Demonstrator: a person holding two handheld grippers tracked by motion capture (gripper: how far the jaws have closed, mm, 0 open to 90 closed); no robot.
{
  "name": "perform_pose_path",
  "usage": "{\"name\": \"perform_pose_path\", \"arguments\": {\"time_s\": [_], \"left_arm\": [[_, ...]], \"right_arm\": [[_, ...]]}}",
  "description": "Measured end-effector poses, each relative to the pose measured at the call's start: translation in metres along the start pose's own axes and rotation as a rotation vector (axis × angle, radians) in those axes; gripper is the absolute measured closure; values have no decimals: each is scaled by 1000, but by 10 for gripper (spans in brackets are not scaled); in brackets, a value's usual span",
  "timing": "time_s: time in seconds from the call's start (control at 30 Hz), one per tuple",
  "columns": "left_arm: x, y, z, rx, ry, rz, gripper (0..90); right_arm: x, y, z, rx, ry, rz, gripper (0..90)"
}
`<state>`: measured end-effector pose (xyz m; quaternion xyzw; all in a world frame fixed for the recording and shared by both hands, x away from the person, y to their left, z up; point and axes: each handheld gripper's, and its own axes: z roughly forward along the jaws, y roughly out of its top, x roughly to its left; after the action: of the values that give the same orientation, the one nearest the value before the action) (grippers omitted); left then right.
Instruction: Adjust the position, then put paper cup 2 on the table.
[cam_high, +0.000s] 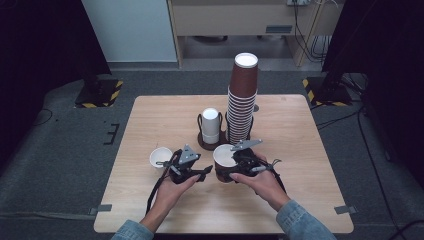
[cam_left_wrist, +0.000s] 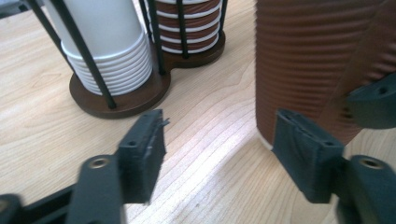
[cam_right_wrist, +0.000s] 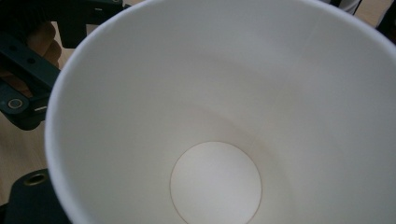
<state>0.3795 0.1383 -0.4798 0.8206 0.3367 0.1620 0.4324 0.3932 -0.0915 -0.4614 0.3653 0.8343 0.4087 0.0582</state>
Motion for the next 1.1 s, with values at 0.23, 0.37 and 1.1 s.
{"name": "perform_pose_path", "arguments": {"time_s": [0.23, 0.37, 1.1], "left_arm": [[2, -1, 2, 17, -9, -40, 189], [2, -3, 4, 31, -24, -47, 149], [-3, -7, 7, 56, -73, -22, 63]], "right_arm": [[-5, -1, -5, -8, -16, 4, 125], [-6, -2, -7, -13, -19, 7, 125], [-17, -7, -20, -47, -51, 12, 125]]}}
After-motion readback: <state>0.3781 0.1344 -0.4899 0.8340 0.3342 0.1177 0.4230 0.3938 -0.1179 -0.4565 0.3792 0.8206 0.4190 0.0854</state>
